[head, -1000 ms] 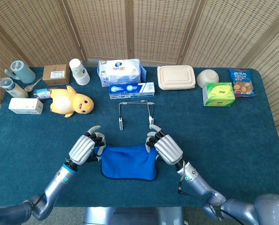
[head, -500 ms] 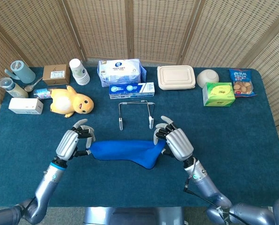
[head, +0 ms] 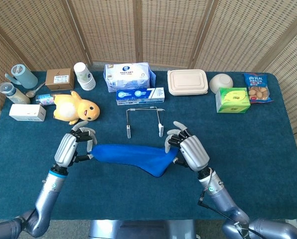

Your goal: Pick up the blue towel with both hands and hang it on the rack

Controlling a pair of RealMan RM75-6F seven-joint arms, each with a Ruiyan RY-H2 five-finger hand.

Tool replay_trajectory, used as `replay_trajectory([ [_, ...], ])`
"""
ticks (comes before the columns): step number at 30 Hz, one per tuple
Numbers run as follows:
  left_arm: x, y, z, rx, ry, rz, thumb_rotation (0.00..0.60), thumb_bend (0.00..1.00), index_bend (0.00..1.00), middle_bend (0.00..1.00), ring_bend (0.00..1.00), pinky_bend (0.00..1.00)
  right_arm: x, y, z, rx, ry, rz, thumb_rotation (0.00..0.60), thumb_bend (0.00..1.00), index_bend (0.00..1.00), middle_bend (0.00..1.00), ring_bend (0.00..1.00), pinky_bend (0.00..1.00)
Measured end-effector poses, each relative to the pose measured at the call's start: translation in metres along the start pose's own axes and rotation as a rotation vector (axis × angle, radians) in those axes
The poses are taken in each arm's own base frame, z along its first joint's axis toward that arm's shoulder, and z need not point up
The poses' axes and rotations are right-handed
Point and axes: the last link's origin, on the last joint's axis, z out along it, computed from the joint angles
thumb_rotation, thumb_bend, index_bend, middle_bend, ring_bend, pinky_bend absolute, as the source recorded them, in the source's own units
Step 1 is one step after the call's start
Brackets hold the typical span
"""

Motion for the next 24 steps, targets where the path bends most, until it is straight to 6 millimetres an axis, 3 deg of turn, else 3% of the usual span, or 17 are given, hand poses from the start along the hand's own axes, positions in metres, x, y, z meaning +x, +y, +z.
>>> replay_trajectory([
  [24, 0.023, 0.025, 0.021, -0.055, 0.063, 0.024, 0.6, 0.49, 0.8, 0.62, 0.4, 0.17, 0.015, -0.032, 0.029, 0.011, -0.038, 0.077, 0.6, 0.43, 0.98, 0.53, 0.31, 0.15],
])
